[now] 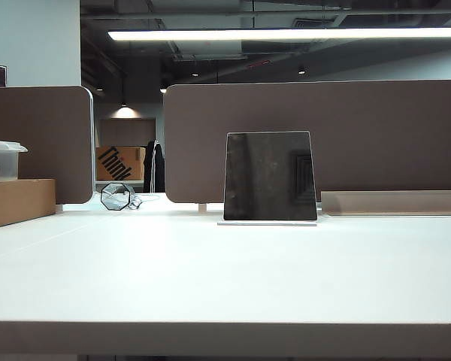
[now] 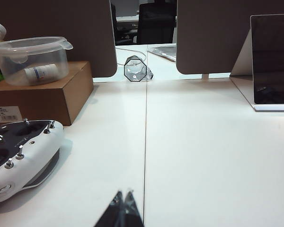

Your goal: Push the center of the mirror on the table forward to move it for a short distance.

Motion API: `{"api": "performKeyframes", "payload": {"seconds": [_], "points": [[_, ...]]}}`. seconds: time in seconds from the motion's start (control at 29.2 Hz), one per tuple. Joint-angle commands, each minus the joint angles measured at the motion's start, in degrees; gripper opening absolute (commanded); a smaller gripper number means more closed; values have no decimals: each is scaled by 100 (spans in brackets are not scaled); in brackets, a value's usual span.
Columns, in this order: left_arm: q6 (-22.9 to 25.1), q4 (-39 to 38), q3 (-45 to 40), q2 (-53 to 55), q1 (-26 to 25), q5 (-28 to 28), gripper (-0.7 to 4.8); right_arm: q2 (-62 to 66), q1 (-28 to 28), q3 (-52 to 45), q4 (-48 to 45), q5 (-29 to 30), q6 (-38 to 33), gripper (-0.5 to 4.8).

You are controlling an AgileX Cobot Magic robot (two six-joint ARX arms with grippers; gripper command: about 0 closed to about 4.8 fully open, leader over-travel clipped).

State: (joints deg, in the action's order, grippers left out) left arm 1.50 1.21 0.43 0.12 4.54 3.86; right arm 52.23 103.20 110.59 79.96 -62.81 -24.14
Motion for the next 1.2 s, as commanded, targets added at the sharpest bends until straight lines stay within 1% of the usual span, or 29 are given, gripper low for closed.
{"api": "performKeyframes", "payload": {"seconds": [0.03, 0.31, 0.41, 0.48, 0.55, 0.58, 0.62, 0.68, 0.75, 0.82, 0.86, 0.89, 0.92, 0.99, 1.03, 1.13, 1.2], "points": [[2, 55, -4, 4, 11, -15, -5, -22, 0, 4, -72, -20, 48, -5], [2, 55, -4, 4, 11, -15, -5, -37, 76, 4, -81, -33, 26, -5], [2, 55, -4, 4, 11, -11, -5, 70, -101, 2, -116, -175, 293, -5], [2, 57, -4, 4, 13, -13, -5, 131, -468, -17, -208, -151, 433, -5], [2, 55, -4, 4, 13, -15, -5, 179, -1108, -94, -367, -11, 492, -5], [2, 55, -4, 4, 13, -9, -5, 186, -1462, -153, -442, 146, 518, -5], [2, 55, -4, 4, 13, -7, -5, 186, -1947, -251, -544, 439, 584, -5], [2, 55, -4, 4, 13, -9, -5, 181, -2817, -457, -748, 1128, 765, -5], [2, 57, -4, 4, 13, -9, -5, 142, -3838, -739, -1060, 2068, 1034, -5], [2, 52, -4, 4, 13, -7, -5, 92, -4918, -1123, -1565, 3174, 1386, -5], [2, 55, -4, 4, 13, 0, -5, 22, -5528, -1377, -1899, 3906, 1574, -5], [2, 59, -4, 4, 13, -2, -5, -26, -6015, -1613, -2205, 4572, 1714, -5], [2, 52, -4, 4, 13, -4, -5, -111, -6601, -1937, -2612, 5453, 1858, -5], [0, 57, -4, 4, 13, -2, -5, -302, -7473, -2559, -3379, 6931, 2020, -5], [2, 57, -4, 4, 13, -2, -5, -446, -7947, -3003, -3910, 7820, 2059, -5], [2, 57, -4, 4, 13, 0, -5, -876, -8861, -4284, -5436, 9573, 2055, -5], [2, 55, -4, 4, 13, -2, -5, -1150, -9200, -5086, -6284, 10179, 1952, -5]]}}
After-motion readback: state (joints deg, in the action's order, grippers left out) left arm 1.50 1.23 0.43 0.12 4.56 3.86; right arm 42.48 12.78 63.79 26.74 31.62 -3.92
